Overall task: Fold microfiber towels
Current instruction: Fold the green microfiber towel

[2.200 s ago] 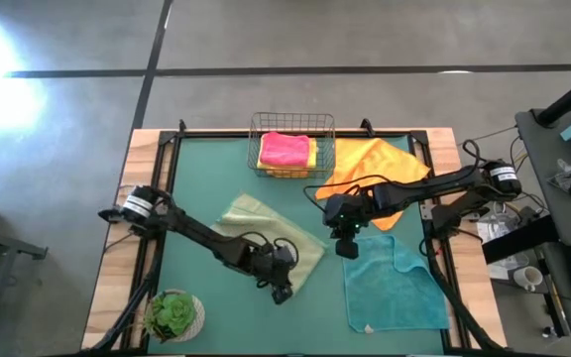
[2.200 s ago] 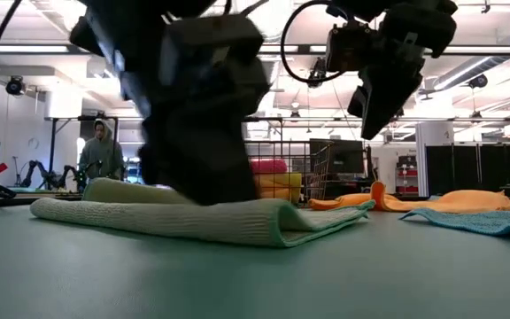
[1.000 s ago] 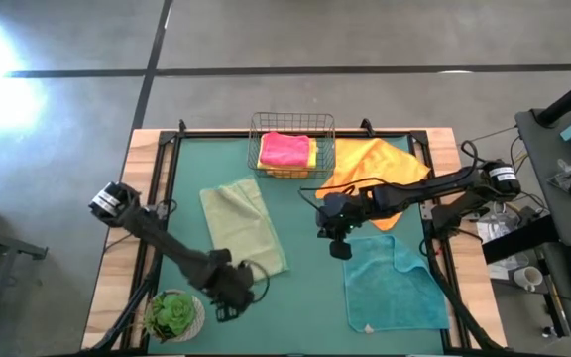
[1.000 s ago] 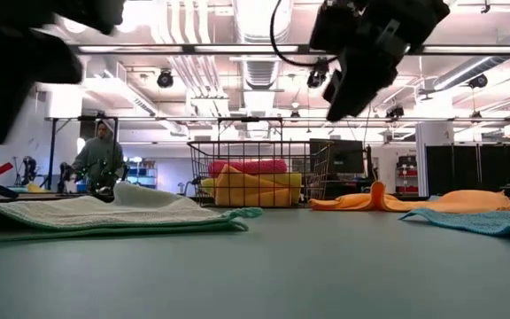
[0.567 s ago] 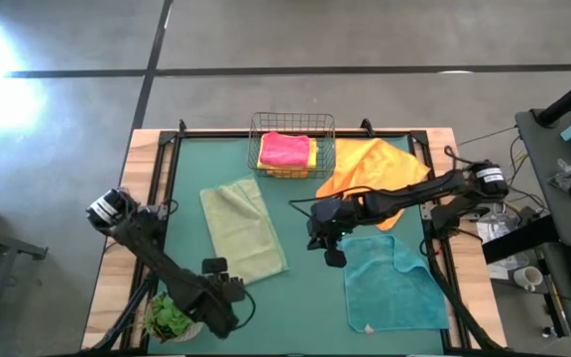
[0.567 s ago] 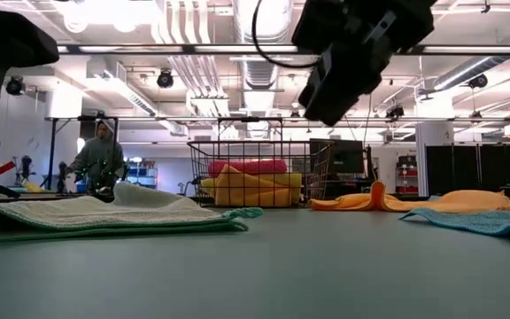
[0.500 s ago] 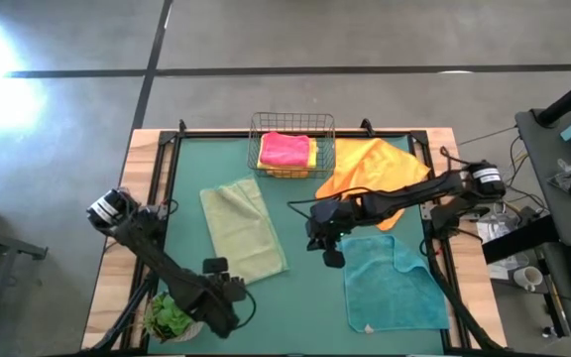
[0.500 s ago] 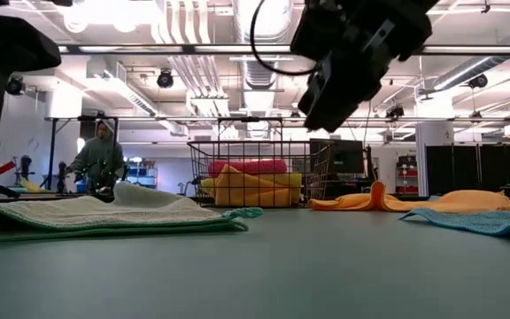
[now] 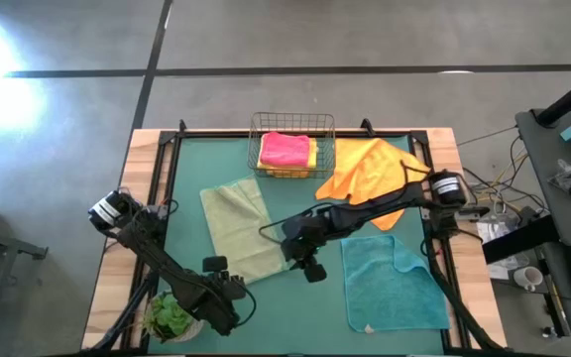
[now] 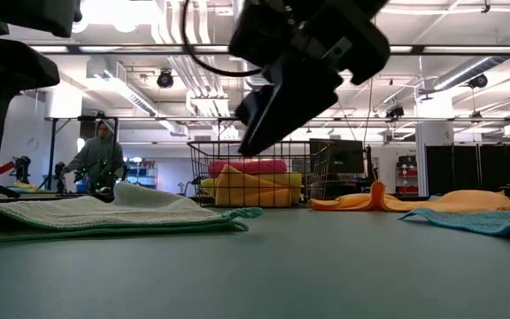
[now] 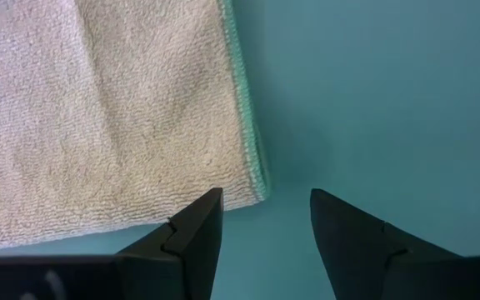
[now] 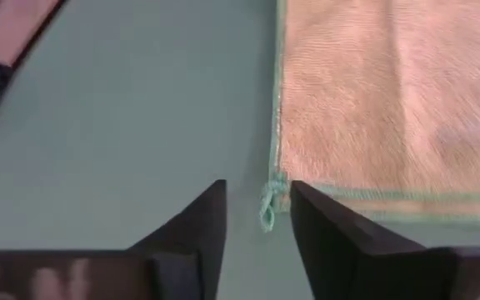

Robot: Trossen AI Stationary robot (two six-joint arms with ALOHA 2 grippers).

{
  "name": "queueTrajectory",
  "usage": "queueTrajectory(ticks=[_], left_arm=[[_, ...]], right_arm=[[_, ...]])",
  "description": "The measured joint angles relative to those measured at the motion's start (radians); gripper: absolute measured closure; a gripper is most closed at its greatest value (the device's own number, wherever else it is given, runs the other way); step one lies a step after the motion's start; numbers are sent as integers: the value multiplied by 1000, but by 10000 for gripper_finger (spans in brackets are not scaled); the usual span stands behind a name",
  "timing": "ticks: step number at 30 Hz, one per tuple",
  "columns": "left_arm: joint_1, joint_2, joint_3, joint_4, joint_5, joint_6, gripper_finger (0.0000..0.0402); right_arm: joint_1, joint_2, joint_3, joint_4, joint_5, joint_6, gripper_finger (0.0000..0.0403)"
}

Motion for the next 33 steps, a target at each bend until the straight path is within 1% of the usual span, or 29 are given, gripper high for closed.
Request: queueTrajectory(ticks=[5, 10, 15, 22, 28, 30, 33], left_arm=[[0, 0, -36, 28, -17, 0, 235], [0, 0, -77, 87, -27, 8, 235], [1, 0, -116, 111, -70, 9, 235], [6, -4, -189, 188, -70, 9, 235], [22, -6, -205, 208, -65, 9, 236], [28, -6, -205, 211, -60, 8, 244], [39, -4, -206, 216, -56, 8, 273]], right_arm=[[14, 80, 137, -172, 0, -117, 231], [13, 128, 174, -196, 1, -130, 220], [11, 175, 179, -158, 10, -175, 225], [11, 227, 179, -107, 79, -181, 229], [14, 251, 185, -106, 145, -179, 238], [14, 254, 185, -104, 159, -163, 248], [13, 258, 185, -89, 171, -149, 273]])
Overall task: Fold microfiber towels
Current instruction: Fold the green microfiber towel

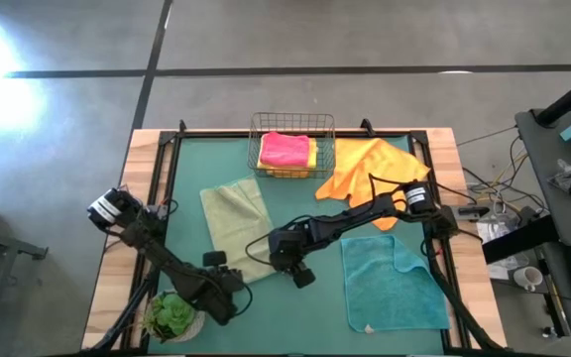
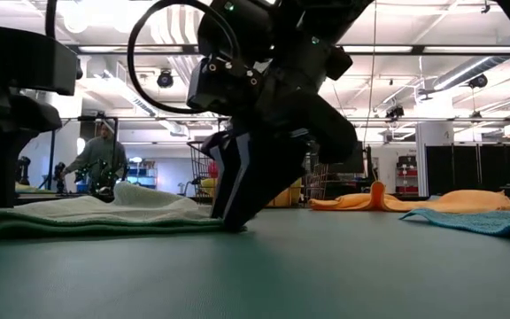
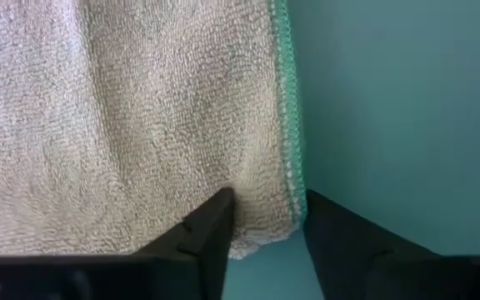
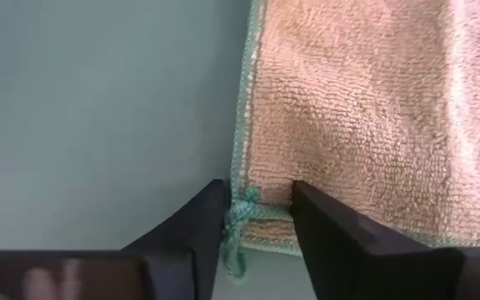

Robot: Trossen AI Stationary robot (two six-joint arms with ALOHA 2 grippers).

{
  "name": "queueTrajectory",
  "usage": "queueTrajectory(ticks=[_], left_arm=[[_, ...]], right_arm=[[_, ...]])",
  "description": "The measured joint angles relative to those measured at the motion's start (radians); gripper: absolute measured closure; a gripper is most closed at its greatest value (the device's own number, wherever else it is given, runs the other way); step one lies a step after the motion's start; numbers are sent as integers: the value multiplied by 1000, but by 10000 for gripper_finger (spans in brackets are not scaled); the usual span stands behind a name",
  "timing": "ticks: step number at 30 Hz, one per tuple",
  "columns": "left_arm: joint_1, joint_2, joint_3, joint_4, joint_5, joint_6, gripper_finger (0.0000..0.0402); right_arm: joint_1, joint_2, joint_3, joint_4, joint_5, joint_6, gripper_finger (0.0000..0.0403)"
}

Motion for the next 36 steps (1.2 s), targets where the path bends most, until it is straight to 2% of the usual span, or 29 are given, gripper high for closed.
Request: queueTrajectory(ticks=[9, 12, 21, 32, 36], left_arm=[[14, 2, -1, -11, -25, 1, 392], [15, 1, 11, -20, -21, 1, 391], [17, -38, 113, -9, 71, 27, 394], [20, -66, 295, -25, 137, 21, 395], [24, -67, 382, -114, 132, 13, 395]], right_arm=[[-3, 3, -1, 20, 43, 52, 374], [-4, -11, -1, 10, 46, 80, 390], [-3, -130, -6, -147, 63, 189, 393], [95, -268, -5, -253, 59, 351, 394], [118, -320, -6, -276, 138, 365, 394]])
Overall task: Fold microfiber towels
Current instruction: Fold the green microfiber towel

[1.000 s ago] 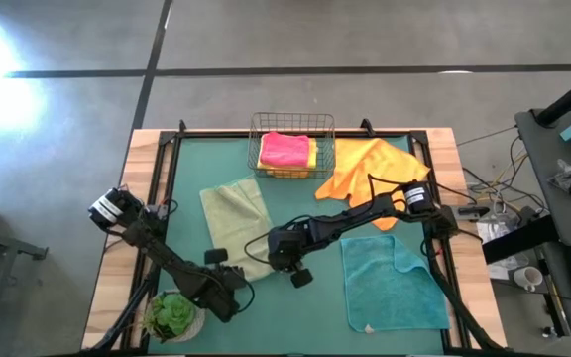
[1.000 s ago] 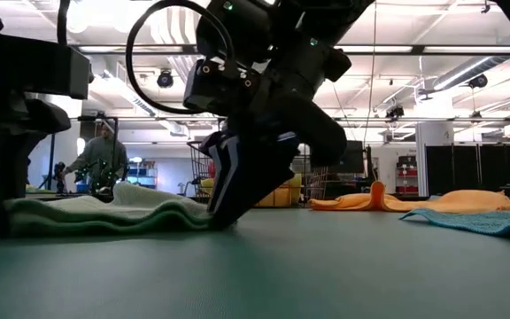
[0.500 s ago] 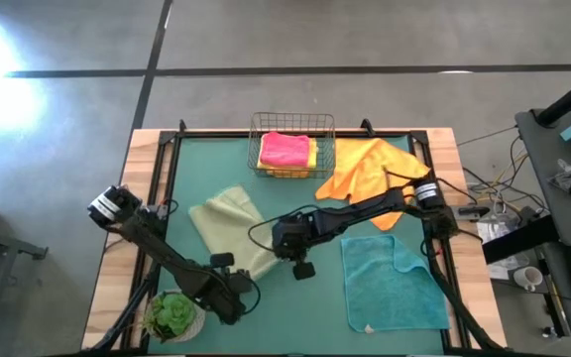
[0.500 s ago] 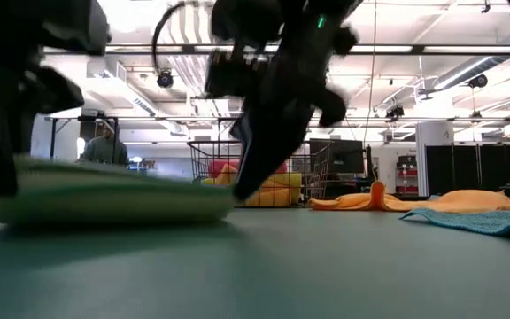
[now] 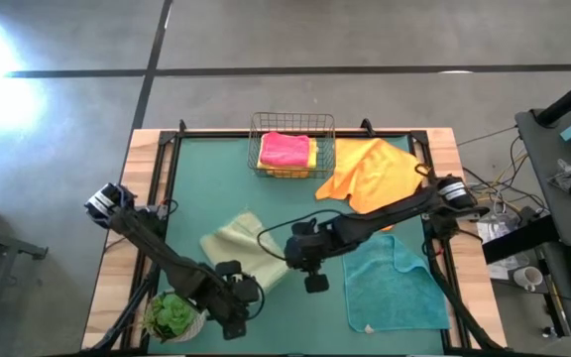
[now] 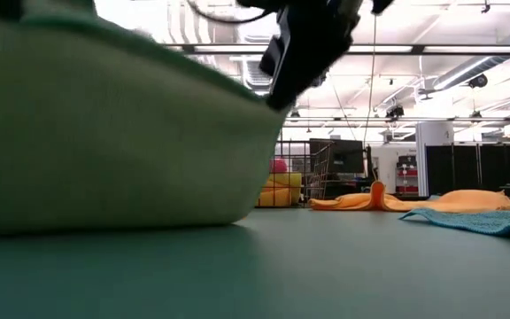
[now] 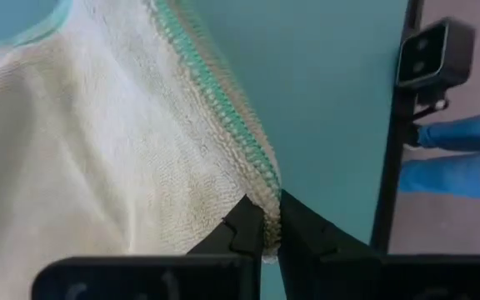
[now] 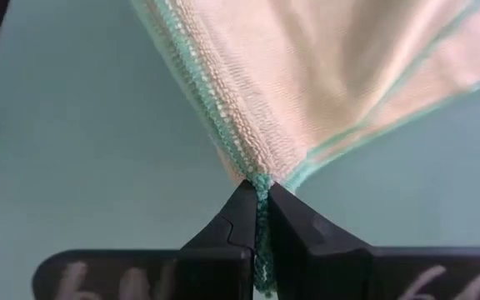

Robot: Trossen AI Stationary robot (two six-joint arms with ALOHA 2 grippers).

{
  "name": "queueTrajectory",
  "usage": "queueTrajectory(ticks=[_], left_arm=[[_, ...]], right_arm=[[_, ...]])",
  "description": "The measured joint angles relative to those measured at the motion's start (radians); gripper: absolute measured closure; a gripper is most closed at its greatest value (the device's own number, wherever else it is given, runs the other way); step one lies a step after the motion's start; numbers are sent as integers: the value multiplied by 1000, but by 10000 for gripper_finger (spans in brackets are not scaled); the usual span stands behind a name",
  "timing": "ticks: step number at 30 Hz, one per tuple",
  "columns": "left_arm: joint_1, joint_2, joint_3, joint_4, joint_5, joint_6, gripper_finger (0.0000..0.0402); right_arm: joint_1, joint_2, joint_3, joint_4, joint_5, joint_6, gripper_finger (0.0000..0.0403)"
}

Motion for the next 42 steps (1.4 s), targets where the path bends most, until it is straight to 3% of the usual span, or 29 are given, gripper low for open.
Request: queueTrajectory(ticks=[7, 14, 20, 27, 42], left_arm=[[5, -1, 99, -65, 46, -113, 395], [1, -1, 120, -61, 75, -205, 395], [6, -2, 85, -198, 66, -242, 395], [32, -2, 56, -438, 58, -284, 395], [126, -2, -78, -474, 71, -282, 388]], right_arm=[[12, -85, 1, -18, 8, 58, 394], [61, -108, 1, -21, 16, 131, 394], [29, -55, 1, 33, 113, 101, 394], [-68, 46, 3, 170, 118, 69, 394], [-178, 173, 2, 302, 116, 48, 394]])
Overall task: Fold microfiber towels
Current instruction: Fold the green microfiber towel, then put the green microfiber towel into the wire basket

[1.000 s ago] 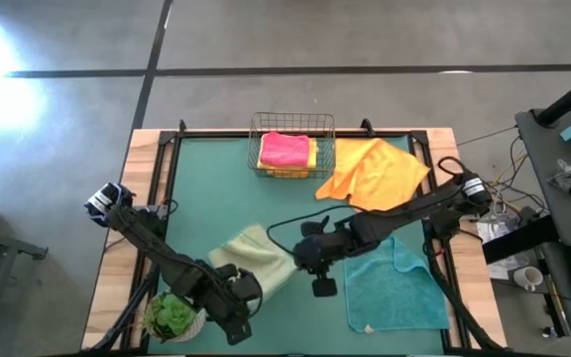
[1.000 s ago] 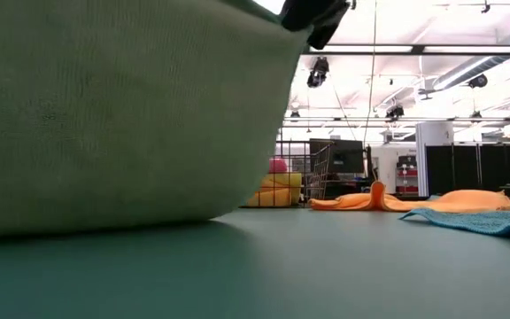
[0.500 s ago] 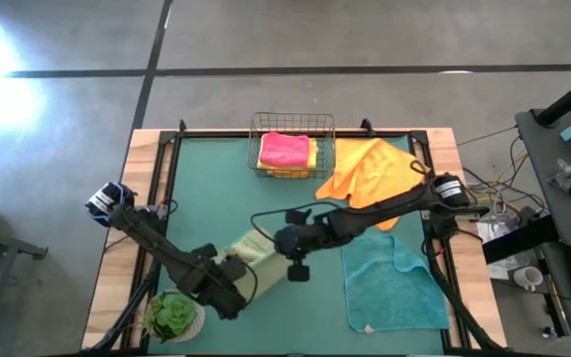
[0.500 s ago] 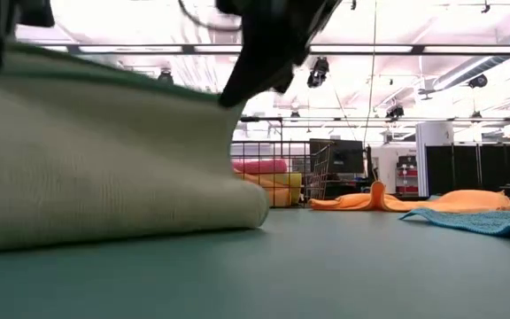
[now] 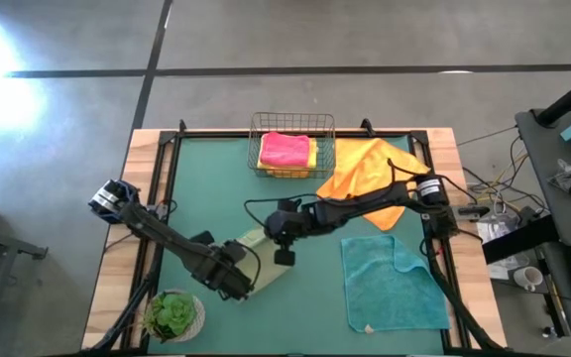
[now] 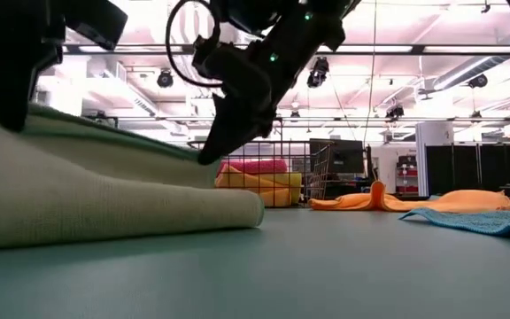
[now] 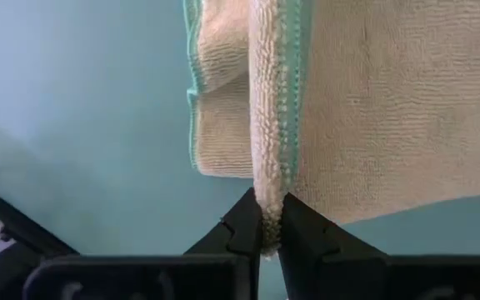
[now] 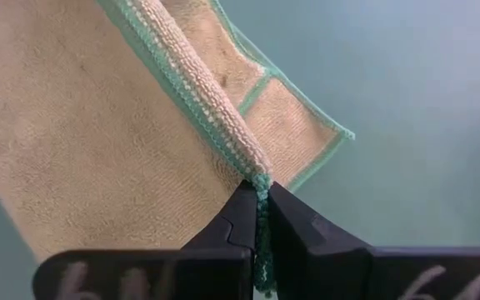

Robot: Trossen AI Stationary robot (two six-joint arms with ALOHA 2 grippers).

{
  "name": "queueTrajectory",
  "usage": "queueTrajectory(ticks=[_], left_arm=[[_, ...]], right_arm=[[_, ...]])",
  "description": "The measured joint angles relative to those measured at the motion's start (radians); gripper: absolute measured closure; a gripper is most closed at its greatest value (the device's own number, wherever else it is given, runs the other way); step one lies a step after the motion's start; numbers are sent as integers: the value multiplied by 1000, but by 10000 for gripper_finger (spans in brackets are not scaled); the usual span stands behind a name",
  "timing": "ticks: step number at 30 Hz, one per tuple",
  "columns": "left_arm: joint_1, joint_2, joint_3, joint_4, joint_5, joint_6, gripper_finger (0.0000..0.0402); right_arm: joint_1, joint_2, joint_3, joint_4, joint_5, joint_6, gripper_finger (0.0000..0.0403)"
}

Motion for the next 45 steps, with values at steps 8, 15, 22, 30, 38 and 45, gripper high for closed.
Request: queueTrajectory(ticks=[8, 15, 22, 30, 38, 45], left_arm=[[7, 0, -14, -27, 1, 0, 316], [7, 0, -14, -37, 0, 7, 252], [7, -1, 3, -27, 4, 46, 238], [-24, -2, 35, 223, -4, 138, 237], [-81, 57, 32, 413, -19, 130, 237], [-116, 125, 34, 559, -20, 129, 237]], right_arm=[[-14, 6, -2, 35, 13, -19, 373], [-33, 6, -1, 114, 0, -17, 330], [-65, -1, 1, 148, -5, -11, 281], [-89, -125, 3, -202, -126, -149, 238], [-40, -184, -32, -354, -302, -261, 240], [54, -184, -101, -253, -343, -376, 248]])
